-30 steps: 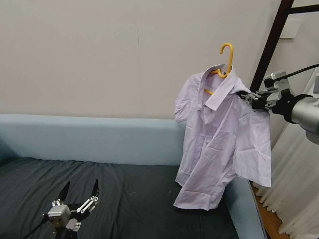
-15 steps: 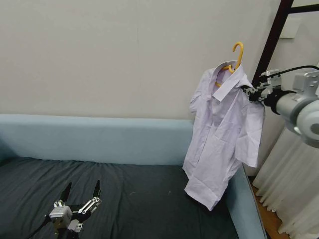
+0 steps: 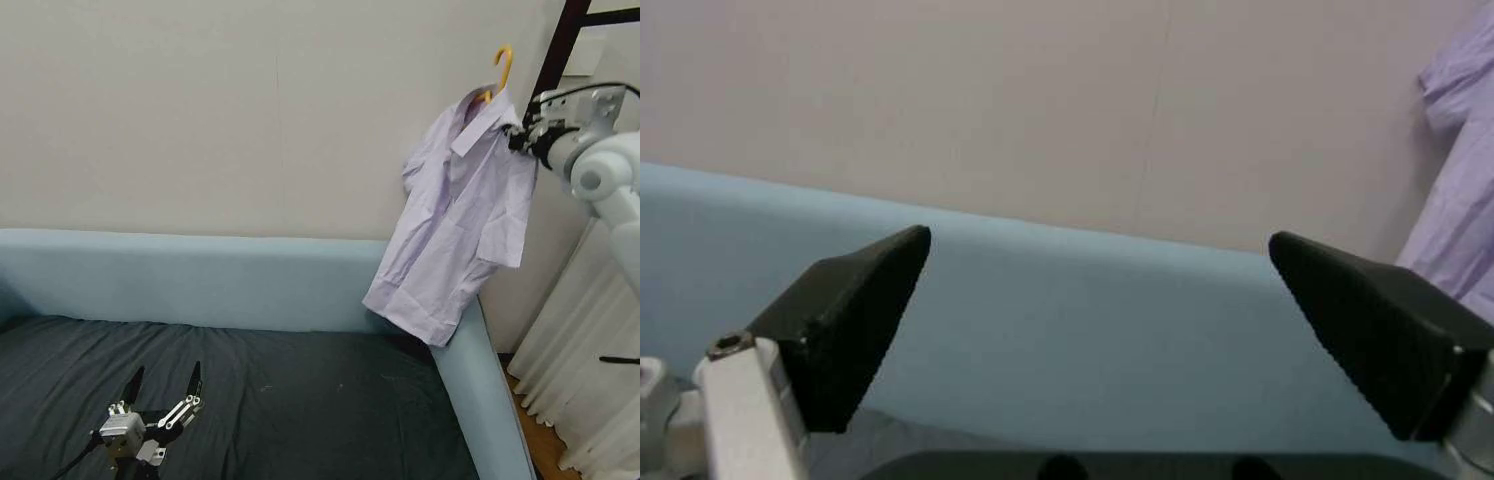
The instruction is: Pick up the clothes from the sofa and hang them on the clothes hanger.
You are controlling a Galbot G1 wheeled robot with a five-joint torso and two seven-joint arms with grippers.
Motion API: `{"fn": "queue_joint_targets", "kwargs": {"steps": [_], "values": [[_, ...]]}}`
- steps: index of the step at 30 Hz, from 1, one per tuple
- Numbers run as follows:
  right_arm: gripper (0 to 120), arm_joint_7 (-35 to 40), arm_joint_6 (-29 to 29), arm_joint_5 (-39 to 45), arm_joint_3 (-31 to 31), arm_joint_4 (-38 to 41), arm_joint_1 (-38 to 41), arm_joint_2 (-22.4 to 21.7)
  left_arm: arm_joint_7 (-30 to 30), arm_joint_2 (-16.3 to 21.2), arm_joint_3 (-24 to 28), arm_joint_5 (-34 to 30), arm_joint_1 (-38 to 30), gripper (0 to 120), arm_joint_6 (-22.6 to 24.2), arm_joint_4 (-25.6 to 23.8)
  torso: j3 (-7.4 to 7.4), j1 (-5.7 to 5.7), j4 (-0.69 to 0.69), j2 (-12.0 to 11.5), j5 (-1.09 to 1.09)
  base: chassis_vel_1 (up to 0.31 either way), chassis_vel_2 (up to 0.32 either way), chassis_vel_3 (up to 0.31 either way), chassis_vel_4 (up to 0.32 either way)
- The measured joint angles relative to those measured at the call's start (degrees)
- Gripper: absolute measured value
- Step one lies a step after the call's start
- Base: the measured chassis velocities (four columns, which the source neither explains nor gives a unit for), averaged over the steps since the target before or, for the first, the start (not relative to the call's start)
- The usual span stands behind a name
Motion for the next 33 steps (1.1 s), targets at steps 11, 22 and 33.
{"fn": "queue_joint_targets", "kwargs": {"steps": [11, 22, 33], "values": [[7, 8.14, -0.11, 9.73, -5.45, 7.23, 4.71, -12.64, -0.06, 0.04, 0.02, -0.05, -0.02, 100, 0.06, -0.03, -0.01, 0.00, -0.01, 0.00, 0.02, 0.000, 0.000, 0.000, 0.000], [7, 8.42, -0.22, 12.35, 3.00, 14.68, -5.93, -25.13, -0.06, 0.05, 0.02, -0.06, -0.01, 100, 0.08, -0.05, -0.01, -0.01, 0.01, 0.01, 0.02, 0.000, 0.000, 0.000, 0.000], [7, 6.73, -0.23, 5.66, -8.48, 8.31, 2.16, -20.89, -0.03, 0.06, 0.03, -0.07, -0.01, 100, 0.09, -0.04, 0.00, -0.01, 0.00, 0.01, 0.03, 0.000, 0.000, 0.000, 0.000]]}}
